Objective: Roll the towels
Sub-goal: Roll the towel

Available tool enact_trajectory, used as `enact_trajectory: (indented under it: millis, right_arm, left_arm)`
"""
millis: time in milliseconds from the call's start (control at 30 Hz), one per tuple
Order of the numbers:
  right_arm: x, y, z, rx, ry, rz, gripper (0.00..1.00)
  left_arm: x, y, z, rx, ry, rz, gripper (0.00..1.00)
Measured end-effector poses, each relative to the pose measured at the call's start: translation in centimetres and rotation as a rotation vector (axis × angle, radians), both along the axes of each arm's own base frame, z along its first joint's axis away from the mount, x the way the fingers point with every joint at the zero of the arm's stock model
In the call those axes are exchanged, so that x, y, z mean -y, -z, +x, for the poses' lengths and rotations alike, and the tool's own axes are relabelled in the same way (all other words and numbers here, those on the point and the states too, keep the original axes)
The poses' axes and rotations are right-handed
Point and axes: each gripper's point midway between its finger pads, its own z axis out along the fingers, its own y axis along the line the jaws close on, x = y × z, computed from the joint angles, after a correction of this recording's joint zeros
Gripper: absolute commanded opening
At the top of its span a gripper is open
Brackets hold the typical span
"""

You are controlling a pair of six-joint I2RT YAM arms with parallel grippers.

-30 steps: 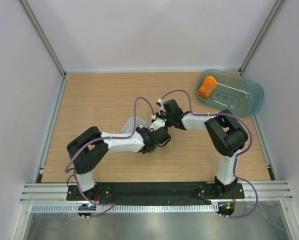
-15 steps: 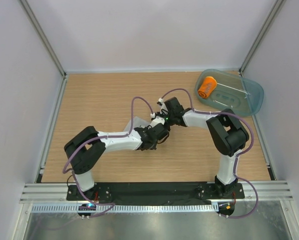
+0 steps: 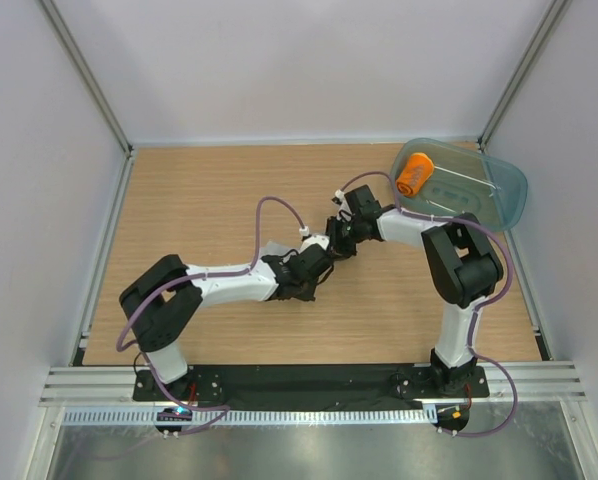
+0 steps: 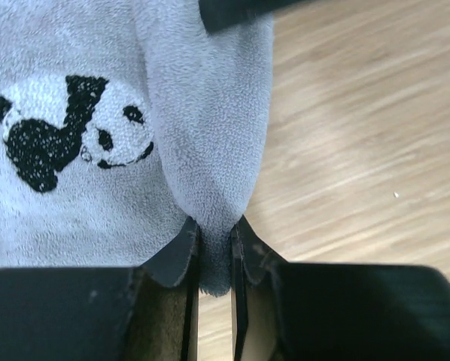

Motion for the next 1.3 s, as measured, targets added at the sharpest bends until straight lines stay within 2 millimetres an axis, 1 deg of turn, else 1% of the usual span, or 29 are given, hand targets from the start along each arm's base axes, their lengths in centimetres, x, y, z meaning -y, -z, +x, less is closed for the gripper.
enact_trajectory:
  millis: [100,200,333,400,467,567,667,733,767,800,867,1000,1033,1067,1133,1167,1300]
  right_arm:
    - [0.9,0.2,1.3,0.025,0.027,-0.06,0.24]
    - [2.7,0.4,3.5,0.064,0.087,-0.145,0.24]
    - [4.9,0.1,4.9,0.098,0.151,-0.23,0.24]
    - [5.6,-0.7,4.9,0.115,0.17,-0.258,0.24]
    - [6.2,-2.5,4.7,0.154,0.188,-0.269,0.25]
    - [7.1,-5.9,3.6,0.223,0.21,-0.256,0.27]
    - [7.5,-9.2,1.7,0.292,0.22,-0.202,0.31]
    - [7.5,-10.2,0.3,0.317,0.218,-0.158,0.31]
    - [7.4,-10.3,-0.7,0.312,0.212,-0.134,0.31]
    - [7.2,-10.3,-1.6,0.303,0.204,-0.11,0.32]
    - [6.1,-9.6,-3.4,0.282,0.176,-0.062,0.34]
    - [3.3,-7.0,-7.6,0.204,0.088,-0.014,0.36]
    - [2.8,-6.6,-8.2,0.195,0.073,-0.006,0.38]
    - [2.3,-6.2,-8.9,0.179,0.058,0.003,0.44]
    - [1.5,-5.5,-9.4,0.16,0.052,0.018,0.48]
    - [1.3,-5.3,-9.3,0.157,0.056,0.023,0.53]
    - [0.8,-4.8,-8.5,0.155,0.082,0.035,0.57]
  left_arm:
    - [0.2,-0.2,-0.6,-0.021,0.016,-0.018,0.0]
    - [0.0,-0.2,-1.4,-0.05,0.028,-0.023,0.0]
    - [-0.1,-0.3,-1.8,-0.065,0.029,-0.028,0.0]
    - [-0.1,-0.4,-2.0,-0.08,0.025,-0.045,0.0]
    - [-0.1,-0.5,-2.3,-0.105,0.022,-0.089,0.0]
    - [-0.5,-0.8,-2.6,-0.156,0.003,-0.17,0.0]
    - [-0.6,-1.2,-2.4,-0.212,-0.02,-0.28,0.0]
    - [-0.5,-1.5,-2.3,-0.243,-0.035,-0.346,0.0]
    - [-0.5,-1.7,-2.2,-0.258,-0.045,-0.381,0.0]
    - [-0.3,-1.9,-2.2,-0.272,-0.048,-0.416,0.0]
    - [0.2,-2.5,-2.1,-0.302,-0.059,-0.494,0.0]
    - [0.6,-2.9,-2.0,-0.36,-0.098,-0.628,0.0]
    - [0.4,-2.8,-2.0,-0.373,-0.117,-0.656,0.0]
    - [0.1,-2.6,-2.0,-0.388,-0.14,-0.68,0.0]
    - [-0.5,-2.0,-2.1,-0.413,-0.182,-0.724,0.0]
    - [-0.8,-1.8,-2.2,-0.427,-0.2,-0.738,0.0]
    - [-0.9,-1.7,-2.1,-0.457,-0.241,-0.799,0.0]
